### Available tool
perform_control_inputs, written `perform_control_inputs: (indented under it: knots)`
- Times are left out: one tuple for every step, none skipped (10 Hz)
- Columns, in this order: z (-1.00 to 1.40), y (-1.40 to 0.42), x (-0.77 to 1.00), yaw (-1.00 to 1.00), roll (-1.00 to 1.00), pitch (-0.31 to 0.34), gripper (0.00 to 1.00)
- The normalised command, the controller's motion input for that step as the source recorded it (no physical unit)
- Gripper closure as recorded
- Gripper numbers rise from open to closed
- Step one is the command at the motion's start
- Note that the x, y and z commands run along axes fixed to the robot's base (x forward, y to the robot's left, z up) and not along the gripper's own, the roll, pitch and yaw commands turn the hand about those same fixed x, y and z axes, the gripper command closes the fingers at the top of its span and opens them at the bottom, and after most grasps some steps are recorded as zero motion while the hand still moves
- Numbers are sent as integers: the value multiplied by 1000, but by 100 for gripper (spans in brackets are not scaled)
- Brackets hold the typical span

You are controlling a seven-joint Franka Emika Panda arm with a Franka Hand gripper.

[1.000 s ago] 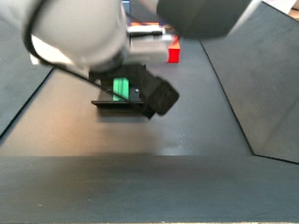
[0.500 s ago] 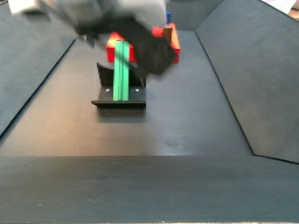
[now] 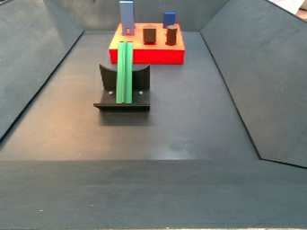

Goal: Pick up the star object. Move up. Place the star object on the fixture. Regrasp the star object. Move to above the board. Insert the star object.
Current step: Regrasp the star object.

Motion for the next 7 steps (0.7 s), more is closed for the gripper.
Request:
perform_control_inputs:
  knots:
    - [236,-708,-51,-16,1000,11,0]
    - [120,-431,-41,-15,1000,6,0]
    - [76,-218,-39,-14,1000,2,0]
    - [41,-41,-37,-13,1000,-3,0]
    - [20,-18,-22,-12,1000,-9,0]
    - [15,-28,-14,-12,1000,-13,0]
    - [19,-21,-11,-10,1000,-15,0]
